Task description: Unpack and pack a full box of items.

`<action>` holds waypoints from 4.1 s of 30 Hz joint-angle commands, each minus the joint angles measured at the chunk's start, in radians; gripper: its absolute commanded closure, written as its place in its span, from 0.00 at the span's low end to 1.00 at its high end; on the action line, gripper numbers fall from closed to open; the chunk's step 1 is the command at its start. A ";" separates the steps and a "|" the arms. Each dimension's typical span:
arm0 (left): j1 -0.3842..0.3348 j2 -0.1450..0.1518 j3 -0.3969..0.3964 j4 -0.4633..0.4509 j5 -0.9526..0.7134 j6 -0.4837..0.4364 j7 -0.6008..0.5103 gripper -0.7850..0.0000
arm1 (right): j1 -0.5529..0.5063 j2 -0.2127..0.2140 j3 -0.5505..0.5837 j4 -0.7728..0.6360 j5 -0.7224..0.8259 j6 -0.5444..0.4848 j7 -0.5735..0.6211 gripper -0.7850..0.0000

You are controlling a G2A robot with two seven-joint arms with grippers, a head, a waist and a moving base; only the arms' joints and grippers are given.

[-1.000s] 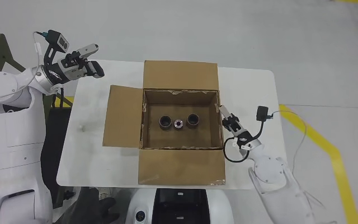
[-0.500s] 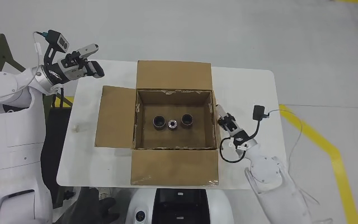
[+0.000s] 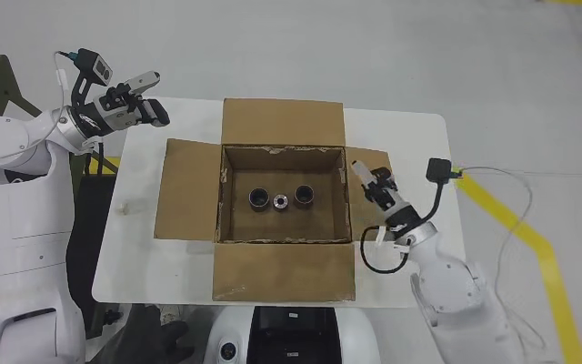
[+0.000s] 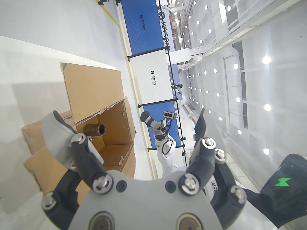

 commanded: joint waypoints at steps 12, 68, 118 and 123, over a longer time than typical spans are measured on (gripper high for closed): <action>0.000 0.000 0.000 0.000 0.000 0.000 0.000 0.00 | 0.155 -0.009 -0.174 -0.025 -0.164 0.143 0.248 0.00; 0.000 0.000 0.000 0.000 0.000 0.000 0.000 0.00 | 0.627 -0.092 -0.504 0.368 -0.434 0.418 0.752 0.00; 0.000 0.000 0.000 0.000 0.000 0.000 0.000 0.00 | 0.757 -0.213 -0.597 0.701 -0.431 0.661 0.770 0.75; 0.000 0.000 0.000 0.000 0.000 0.000 0.000 0.00 | 0.747 -0.212 -0.589 0.663 -0.461 0.676 0.776 1.00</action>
